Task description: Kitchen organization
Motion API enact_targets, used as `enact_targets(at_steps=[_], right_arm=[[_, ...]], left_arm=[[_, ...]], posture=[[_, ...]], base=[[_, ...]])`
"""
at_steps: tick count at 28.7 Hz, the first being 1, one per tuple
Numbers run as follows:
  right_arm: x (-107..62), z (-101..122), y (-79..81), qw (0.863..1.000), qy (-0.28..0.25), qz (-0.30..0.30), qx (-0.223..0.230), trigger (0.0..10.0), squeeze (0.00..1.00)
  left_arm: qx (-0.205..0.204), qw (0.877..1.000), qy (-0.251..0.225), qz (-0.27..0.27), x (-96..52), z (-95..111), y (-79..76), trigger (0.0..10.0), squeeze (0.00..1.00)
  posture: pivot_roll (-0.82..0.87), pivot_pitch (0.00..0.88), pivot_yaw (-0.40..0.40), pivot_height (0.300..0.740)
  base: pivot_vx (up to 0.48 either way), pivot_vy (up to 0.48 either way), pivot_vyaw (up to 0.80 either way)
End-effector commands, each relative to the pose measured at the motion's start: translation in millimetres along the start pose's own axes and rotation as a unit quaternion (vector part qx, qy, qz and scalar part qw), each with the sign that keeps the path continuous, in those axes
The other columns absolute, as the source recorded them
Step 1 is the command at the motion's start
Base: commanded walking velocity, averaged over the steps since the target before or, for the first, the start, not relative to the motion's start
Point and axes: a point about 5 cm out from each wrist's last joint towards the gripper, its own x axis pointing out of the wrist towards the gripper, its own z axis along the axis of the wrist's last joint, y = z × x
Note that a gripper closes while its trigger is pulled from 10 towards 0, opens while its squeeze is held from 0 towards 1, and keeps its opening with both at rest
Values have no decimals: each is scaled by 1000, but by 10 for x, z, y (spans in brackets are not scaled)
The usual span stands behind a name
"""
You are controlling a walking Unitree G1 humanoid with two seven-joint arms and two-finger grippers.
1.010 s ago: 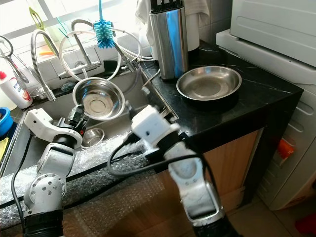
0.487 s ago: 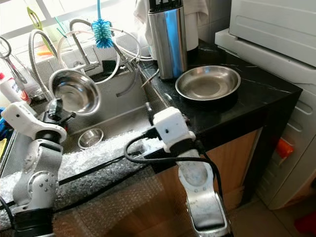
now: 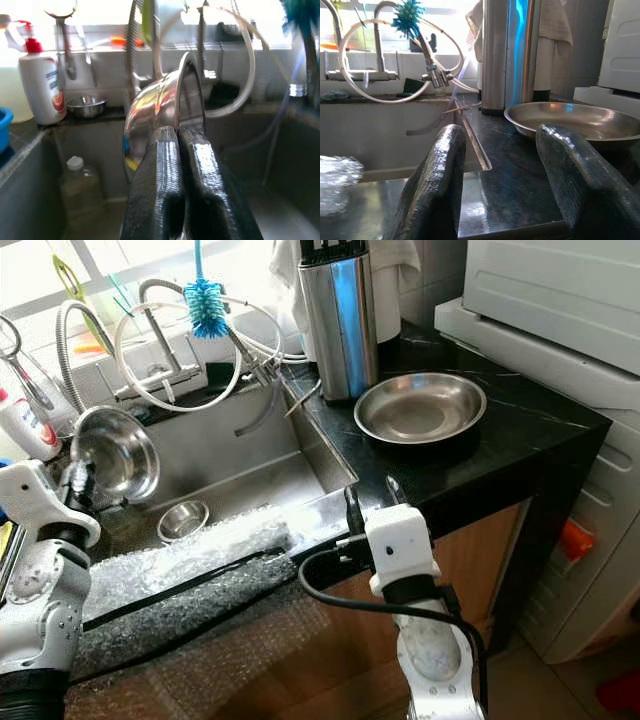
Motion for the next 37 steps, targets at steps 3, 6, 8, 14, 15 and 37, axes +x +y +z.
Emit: enact_targets(at_steps=[3, 6, 8, 14, 15, 37], right_arm=[[-75, 101, 107, 1000, -20, 21, 9, 10000, 0], [-120, 116, 130, 999, -31, 36, -14, 10000, 0], [-140, 112, 135, 999, -32, 37, -14, 10000, 0], [-163, 88, 158, 999, -29, 35, -28, 10000, 0], [-165, 90, 159, 999, -29, 35, -27, 10000, 0], [-63, 106, 162, 999, -39, 17, -27, 10000, 0]], left_arm=[[33, 999, -28, -27, 249, 174, -129, 10000, 0], [43, 998, -3, -54, 380, 150, -247, 10000, 0], [56, 995, 37, -76, 462, 68, -334, 10000, 0], [77, 988, 99, -89, 655, -90, -534, 10000, 0], [74, 988, 104, -91, 666, -100, -545, 10000, 0], [115, 959, 208, -154, 587, -504, -744, 10000, 1000]], posture=[[-166, 0, 219, 740], [-173, 0, 223, 740], [-179, 0, 228, 740], [-201, 0, 245, 740], [-201, 0, 245, 740], [-223, 0, 266, 740]], base=[[0, 0, 0], [0, 0, 0], [0, 0, 0], [0, 0, 0], [0, 0, 0], [0, 0, 0]])
